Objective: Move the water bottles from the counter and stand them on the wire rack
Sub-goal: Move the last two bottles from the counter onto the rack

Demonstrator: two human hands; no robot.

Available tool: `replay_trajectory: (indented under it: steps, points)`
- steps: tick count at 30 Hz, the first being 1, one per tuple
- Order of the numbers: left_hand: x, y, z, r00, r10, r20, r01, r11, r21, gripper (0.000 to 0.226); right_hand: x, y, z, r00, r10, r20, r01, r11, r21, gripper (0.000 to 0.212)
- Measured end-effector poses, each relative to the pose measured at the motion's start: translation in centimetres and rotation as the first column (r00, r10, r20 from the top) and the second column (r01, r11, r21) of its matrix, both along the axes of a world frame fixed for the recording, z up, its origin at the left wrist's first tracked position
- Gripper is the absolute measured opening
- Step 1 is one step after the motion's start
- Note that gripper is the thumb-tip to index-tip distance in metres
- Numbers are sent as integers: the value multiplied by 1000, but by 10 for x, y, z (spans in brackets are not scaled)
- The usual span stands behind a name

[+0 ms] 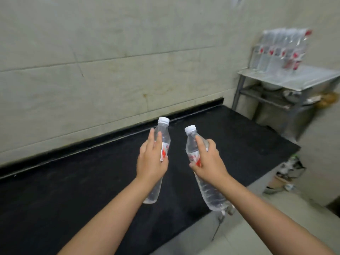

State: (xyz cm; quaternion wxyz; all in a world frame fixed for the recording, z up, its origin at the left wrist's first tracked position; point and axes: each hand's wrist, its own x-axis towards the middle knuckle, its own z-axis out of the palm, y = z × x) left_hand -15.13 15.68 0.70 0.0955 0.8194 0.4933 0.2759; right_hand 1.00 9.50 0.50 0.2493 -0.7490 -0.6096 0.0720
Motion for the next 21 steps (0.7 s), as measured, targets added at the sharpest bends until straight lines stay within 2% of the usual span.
replay_trajectory:
  steps: [5, 11, 21]
  points:
    - [133, 4, 41, 995, -96, 14, 93, 983, 158, 69, 126, -13, 46, 996, -89, 13, 85, 975, 203, 83]
    - [283, -11, 83, 978, -166, 123, 126, 952, 281, 64, 277, -32, 94, 987, -121, 103, 81, 939, 334, 82]
    - [459, 4, 130, 930, -320, 180, 201, 854, 480, 69, 462, -28, 129, 982, -185, -46, 175, 786, 593, 81]
